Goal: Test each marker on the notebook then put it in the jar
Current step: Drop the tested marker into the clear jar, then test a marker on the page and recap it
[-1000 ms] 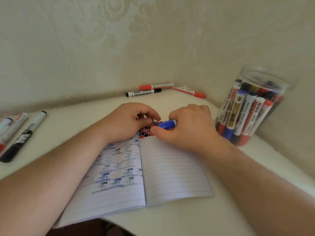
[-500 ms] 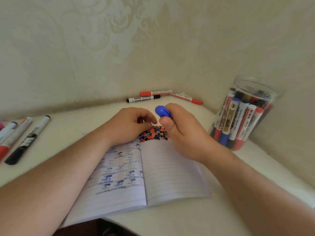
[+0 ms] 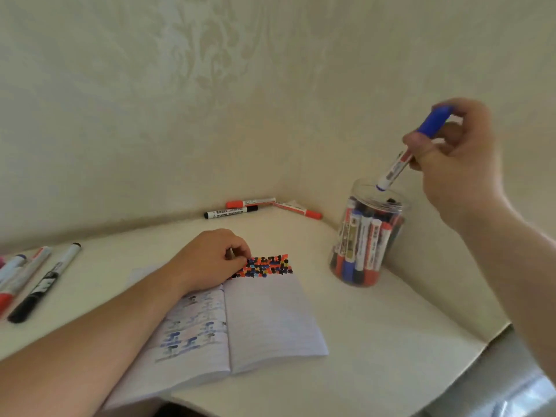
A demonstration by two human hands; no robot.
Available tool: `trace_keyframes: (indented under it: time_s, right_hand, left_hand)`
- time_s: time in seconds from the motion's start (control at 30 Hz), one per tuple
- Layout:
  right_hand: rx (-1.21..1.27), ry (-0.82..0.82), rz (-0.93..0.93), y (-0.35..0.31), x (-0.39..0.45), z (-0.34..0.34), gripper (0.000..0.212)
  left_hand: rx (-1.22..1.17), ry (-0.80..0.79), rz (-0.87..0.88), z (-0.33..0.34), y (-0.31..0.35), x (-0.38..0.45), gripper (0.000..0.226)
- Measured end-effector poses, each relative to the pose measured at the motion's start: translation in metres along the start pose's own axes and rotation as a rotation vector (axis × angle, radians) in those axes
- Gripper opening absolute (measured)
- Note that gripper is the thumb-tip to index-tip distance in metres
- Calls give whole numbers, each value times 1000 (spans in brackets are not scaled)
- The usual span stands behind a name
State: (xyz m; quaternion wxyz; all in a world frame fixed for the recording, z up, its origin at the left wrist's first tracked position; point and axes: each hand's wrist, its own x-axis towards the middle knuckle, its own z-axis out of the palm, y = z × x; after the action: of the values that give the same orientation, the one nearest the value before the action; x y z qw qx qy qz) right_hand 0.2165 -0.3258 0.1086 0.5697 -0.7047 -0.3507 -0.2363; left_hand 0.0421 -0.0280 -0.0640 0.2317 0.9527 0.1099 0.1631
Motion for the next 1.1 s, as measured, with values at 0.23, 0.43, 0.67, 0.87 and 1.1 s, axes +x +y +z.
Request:
trace_keyframes:
  time_s: [0.23,0.43,0.67,0.87,1.1]
  right_hand:
    - [-242,-167,133,15,0,12,34]
    - [-273,-99,147,4,14,12,30]
    - [-442,-308,232,14,8,25,33]
    - [-744,-538,156,13,18,27,26]
    - [-706,-624,51,12,1,31,52]
  left_hand:
    - [26,-9,-4,-5,5,-1,13]
    - [19,-2,-27,-4,4,0,11]
    - [31,4,-25,-5,6,0,11]
    - [46,2,-26,-5,7,-1,10]
    - [37,8,-35,-5,8,-1,11]
